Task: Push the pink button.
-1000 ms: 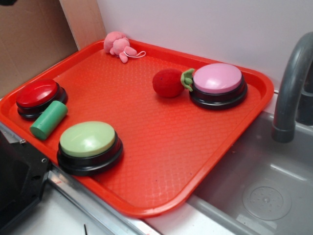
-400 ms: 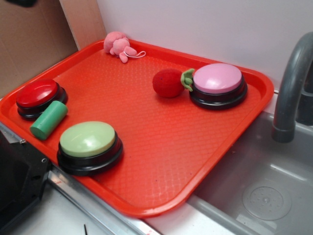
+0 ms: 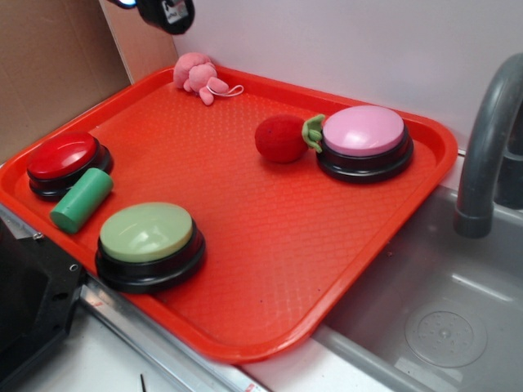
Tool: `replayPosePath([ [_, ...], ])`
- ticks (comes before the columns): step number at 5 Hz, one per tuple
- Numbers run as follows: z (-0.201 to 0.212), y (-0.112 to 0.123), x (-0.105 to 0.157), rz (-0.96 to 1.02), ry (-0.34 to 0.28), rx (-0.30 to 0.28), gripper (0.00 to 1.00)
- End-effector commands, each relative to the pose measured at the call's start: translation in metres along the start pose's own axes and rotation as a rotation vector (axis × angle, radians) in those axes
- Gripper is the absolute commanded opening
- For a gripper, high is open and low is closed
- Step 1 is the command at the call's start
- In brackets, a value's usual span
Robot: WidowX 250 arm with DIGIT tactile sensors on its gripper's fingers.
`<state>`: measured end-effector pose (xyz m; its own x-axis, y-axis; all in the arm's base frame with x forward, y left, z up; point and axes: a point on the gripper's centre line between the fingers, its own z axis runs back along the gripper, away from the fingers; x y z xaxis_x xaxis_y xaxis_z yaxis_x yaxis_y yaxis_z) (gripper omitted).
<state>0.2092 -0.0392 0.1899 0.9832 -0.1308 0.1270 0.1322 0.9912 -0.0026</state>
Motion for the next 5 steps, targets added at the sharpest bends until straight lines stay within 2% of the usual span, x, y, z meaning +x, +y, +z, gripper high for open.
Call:
replayPosePath([
  [1, -0.031, -0.019, 0.048, -0.1, -0.04, 0.003, 1.0],
  [2, -0.043, -0.042, 0.072, -0.113, -0.069, -0.016, 1.0],
  [3, -0.064, -0.054, 0.091, -0.128, -0.052, -0.016, 1.0],
  [4, -0.083, -0.055, 0.102, -0.102, -0.052, 0.035, 1.0],
  [5, -0.1, -0.054, 0.104, -0.037, -0.08, 0.057, 1.0],
])
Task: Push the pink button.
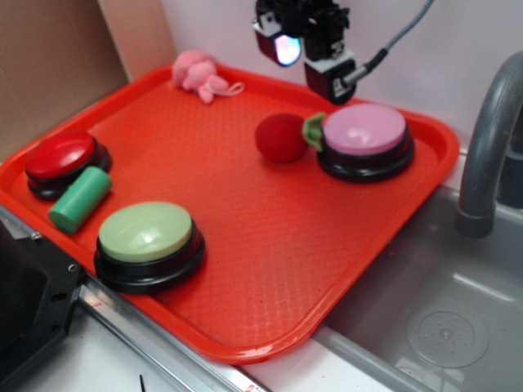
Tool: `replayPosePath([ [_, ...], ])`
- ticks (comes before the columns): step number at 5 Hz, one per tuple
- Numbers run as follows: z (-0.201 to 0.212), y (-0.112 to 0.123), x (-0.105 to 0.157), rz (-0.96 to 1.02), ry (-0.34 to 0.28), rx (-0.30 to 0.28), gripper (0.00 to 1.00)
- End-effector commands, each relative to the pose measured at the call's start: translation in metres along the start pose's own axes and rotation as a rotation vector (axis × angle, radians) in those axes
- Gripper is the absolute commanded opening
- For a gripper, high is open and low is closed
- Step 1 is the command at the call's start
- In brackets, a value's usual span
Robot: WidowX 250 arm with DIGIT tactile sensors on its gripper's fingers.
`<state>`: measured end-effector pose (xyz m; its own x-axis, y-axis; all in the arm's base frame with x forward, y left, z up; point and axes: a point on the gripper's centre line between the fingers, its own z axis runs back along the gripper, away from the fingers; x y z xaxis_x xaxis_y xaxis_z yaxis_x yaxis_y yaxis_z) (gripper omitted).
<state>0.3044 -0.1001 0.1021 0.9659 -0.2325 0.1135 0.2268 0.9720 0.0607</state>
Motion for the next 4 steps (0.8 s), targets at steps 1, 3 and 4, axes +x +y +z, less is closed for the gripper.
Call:
replayPosePath([
  [1, -0.018, -0.008, 0.017, 0.081, -0.101, -0.041, 1.0],
  [3, -0.039, -0.021, 0.015, 0.038, -0.059, -0.094, 1.0],
  [4, -0.043, -0.022, 0.016, 0.023, -0.039, -0.077, 1.0],
])
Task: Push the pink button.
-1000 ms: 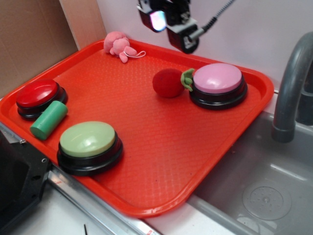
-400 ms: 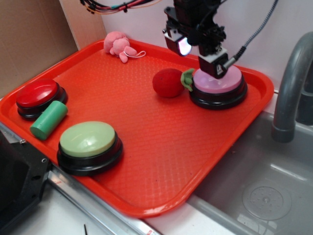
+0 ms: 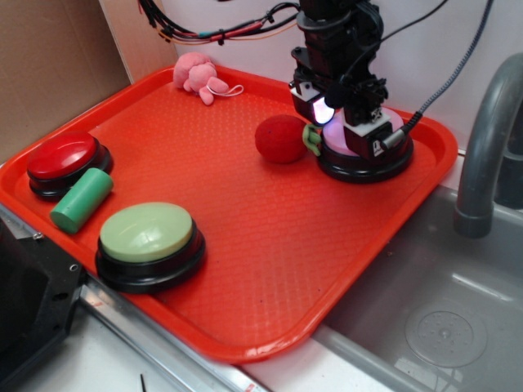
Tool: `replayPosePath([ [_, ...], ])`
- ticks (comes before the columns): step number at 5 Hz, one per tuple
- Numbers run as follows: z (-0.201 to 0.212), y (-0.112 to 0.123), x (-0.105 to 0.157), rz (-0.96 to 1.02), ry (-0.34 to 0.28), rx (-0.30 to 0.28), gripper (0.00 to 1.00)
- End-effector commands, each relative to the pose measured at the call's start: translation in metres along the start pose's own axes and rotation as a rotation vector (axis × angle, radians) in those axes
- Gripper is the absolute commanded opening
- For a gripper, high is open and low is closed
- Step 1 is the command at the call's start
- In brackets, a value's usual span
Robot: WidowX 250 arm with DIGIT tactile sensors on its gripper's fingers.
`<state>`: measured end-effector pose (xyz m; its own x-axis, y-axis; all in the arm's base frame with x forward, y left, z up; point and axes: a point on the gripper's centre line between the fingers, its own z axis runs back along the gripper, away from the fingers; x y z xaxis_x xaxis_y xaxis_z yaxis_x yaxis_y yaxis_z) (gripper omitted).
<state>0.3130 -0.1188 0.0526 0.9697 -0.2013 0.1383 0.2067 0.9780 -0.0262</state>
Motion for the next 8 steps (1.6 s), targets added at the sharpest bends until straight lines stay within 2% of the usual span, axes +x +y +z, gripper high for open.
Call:
replayPosePath([
  [1, 0.01, -0.002, 0.01, -0.012, -0.009, 0.02, 1.0],
  [2, 0.017, 0.0, 0.01, -0.023, -0.011, 0.027, 1.0],
  [3, 0.037, 0.005, 0.01, -0.065, -0.043, 0.023, 1.0],
  [4, 0.06, 0.007, 0.009, -0.063, -0.045, 0.068, 1.0],
  [5, 0.069, 0.01, 0.004, -0.036, -0.053, 0.052, 1.0],
  [8, 0.102, 0.013, -0.01, 0.023, -0.016, 0.081, 1.0],
])
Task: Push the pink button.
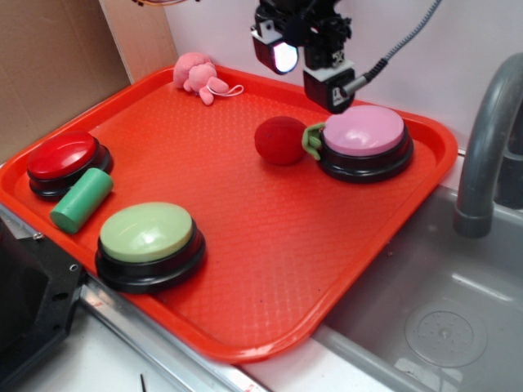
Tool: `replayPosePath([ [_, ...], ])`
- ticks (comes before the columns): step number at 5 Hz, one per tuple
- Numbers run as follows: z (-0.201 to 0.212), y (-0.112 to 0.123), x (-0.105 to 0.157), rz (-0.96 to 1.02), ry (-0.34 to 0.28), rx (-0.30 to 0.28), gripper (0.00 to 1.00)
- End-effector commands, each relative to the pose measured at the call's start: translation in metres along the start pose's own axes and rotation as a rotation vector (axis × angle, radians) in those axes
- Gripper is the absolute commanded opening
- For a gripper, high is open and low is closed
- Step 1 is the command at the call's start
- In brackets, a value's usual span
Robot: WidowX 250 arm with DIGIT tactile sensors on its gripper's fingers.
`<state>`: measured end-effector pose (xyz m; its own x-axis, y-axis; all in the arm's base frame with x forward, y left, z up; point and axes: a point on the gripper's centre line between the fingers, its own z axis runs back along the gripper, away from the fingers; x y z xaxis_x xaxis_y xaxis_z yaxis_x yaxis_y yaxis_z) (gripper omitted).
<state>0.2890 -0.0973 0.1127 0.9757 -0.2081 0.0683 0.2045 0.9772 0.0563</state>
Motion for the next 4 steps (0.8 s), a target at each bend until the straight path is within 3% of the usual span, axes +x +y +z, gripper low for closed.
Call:
replayPosePath([
  [1, 0.049, 0.003, -0.004, 0.079, -0.089, -0.007, 1.0],
  [4, 0.067, 0.002, -0.019, 0.103, -0.094, 0.027, 1.0],
])
